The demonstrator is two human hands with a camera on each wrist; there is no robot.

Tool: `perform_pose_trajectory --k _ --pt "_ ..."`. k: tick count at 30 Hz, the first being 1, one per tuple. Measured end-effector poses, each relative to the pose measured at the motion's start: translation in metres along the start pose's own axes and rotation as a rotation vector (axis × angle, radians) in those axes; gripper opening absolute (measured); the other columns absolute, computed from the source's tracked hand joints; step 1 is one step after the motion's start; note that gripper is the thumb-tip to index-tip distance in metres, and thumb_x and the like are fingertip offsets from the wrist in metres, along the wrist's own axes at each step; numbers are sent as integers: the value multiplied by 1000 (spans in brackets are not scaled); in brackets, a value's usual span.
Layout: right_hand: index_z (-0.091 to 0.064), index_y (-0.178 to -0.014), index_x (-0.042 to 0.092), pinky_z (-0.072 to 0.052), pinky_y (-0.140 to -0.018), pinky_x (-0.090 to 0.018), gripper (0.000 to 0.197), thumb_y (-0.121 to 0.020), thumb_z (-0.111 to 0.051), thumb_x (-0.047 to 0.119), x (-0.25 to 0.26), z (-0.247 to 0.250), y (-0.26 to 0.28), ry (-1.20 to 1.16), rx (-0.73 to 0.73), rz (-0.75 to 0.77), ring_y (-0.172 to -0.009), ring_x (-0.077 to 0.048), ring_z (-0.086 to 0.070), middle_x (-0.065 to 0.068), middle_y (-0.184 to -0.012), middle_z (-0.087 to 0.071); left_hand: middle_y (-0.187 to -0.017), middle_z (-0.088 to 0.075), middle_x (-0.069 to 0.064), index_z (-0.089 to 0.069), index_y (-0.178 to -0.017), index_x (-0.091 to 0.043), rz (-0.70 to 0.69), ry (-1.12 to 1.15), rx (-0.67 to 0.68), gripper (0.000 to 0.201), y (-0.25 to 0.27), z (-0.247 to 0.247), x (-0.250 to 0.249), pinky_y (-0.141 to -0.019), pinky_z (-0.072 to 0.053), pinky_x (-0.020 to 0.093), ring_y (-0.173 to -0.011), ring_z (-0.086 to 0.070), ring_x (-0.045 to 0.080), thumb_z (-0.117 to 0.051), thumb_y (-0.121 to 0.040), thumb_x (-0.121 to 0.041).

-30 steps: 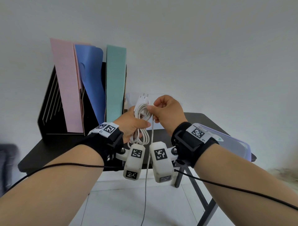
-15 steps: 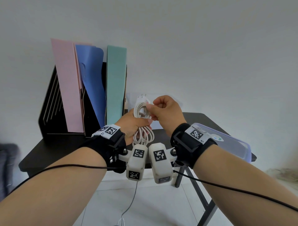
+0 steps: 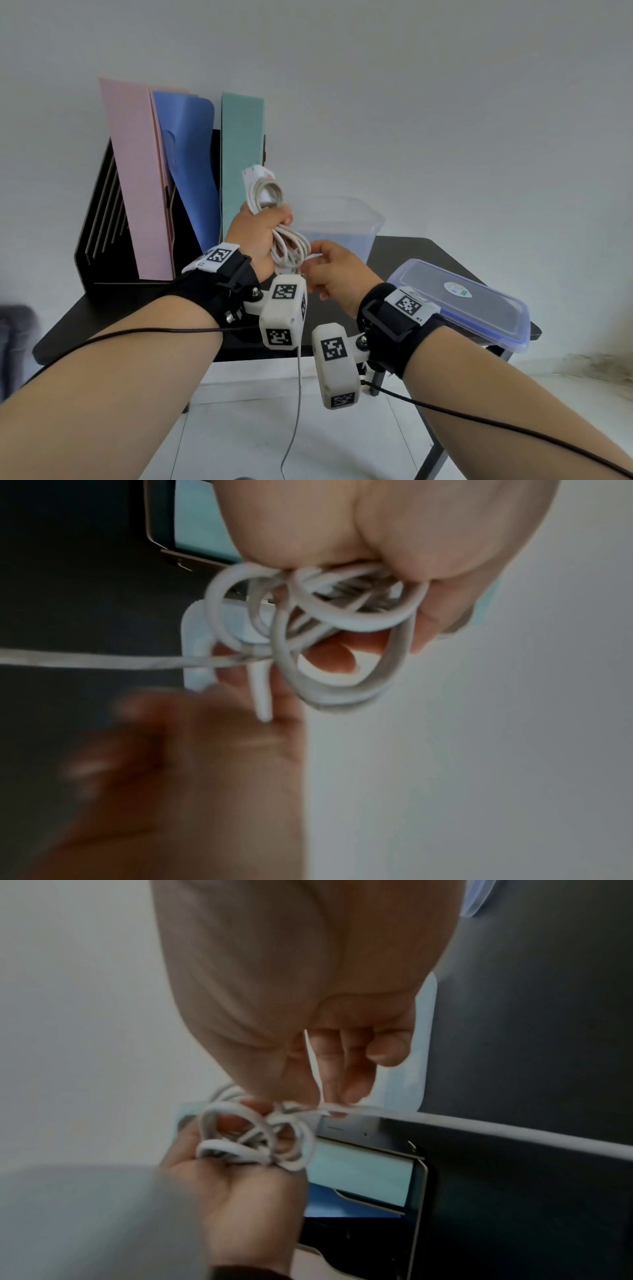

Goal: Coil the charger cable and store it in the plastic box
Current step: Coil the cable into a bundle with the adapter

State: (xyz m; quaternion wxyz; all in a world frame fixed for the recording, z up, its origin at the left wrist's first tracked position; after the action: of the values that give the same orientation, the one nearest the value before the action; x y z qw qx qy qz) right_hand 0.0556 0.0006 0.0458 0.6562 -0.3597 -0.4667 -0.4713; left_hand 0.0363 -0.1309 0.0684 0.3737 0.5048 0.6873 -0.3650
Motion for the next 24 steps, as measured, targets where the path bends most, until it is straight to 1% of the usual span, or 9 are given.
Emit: perform_pose_trajectory --k 2,5,8,10,15,18,21,23,24 --pt "-60 -92 20 -37 -45 -18 20 -82 -62 3 -6 -9 3 82 90 -15 -55 -11 -50 -4 -72 -60 -49 -42 4 -46 -62 -7 -22 45 -7 24 -2 0 -10 -41 -39 22 -35 -41 16 -56 -82 1" --pt "-62 -81 16 -37 -41 -8 12 -82 -65 5 -10 -12 6 154 94 -30 -53 -7 -48 2 -65 -57 -48 -46 3 -46 -57 -6 -71 102 -36 30 -5 0 -25 -41 -41 23 -34 -43 18 -57 -84 -3" --pt "-58 -70 19 -38 -44 -15 20 -79 -64 2 -15 -9 5 203 95 -66 -54 -11 -47 -9 -75 -62 -46 -45 2 -44 -56 -7 -106 148 -67 31 -9 5 -39 -41 -40 23 -32 -41 18 -56 -84 -3" --pt "-59 -71 19 -37 -48 -21 18 -78 -64 3 -21 -8 5 252 127 -113 -54 -13 -47 -13 -81 -63 -48 -44 3 -43 -56 -7 -120 163 -72 31 -14 11 -48 -42 -40 22 -33 -40 19 -56 -84 -3" --pt "-60 -77 17 -46 -58 -22 11 -84 -62 9 -33 3 9 382 167 -208 -61 -11 -55 -8 -87 -70 -50 -48 1 -44 -58 -10 -151 175 -97 29 -26 29 -65 -42 -39 22 -35 -40 18 -55 -85 -7" --pt "-58 -77 16 -49 -60 -21 11 -85 -62 9 -33 14 9 394 118 -223 -63 -11 -59 -6 -85 -71 -50 -48 2 -46 -57 -10 -186 140 -111 25 -27 38 -69 -42 -38 22 -34 -41 19 -57 -80 -7" --pt "-57 -73 13 -48 -55 -21 15 -80 -65 1 -28 25 7 411 7 -173 -56 -15 -55 -7 -66 -63 -52 -48 4 -50 -70 -6 -196 34 -159 10 -27 45 -67 -43 -40 24 -34 -42 19 -59 -67 -6" --pt "-56 -73 11 -50 -56 -24 17 -77 -65 -3 -27 31 6 376 -66 -132 -52 -15 -53 -6 -61 -59 -53 -49 5 -49 -77 -5 -182 -34 -174 18 -28 50 -63 -44 -40 25 -35 -43 19 -60 -63 -5" --pt "-56 -72 12 -51 -58 -26 18 -77 -65 -3 -27 35 5 353 -100 -110 -53 -16 -54 -7 -63 -60 -52 -50 5 -49 -75 -5 -178 -48 -167 15 -28 51 -62 -44 -40 25 -34 -43 20 -61 -64 -5"
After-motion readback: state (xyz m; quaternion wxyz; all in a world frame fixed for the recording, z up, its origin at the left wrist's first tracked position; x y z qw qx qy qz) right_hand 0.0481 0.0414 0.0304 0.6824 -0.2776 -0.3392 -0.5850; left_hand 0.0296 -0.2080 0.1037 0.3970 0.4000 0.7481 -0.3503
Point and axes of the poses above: each hand's wrist, its own y-axis away from the middle knuckle, its own z-axis out of the back of the hand, x = y × z, the point moved 5 cm from there along -y, towards the middle knuckle
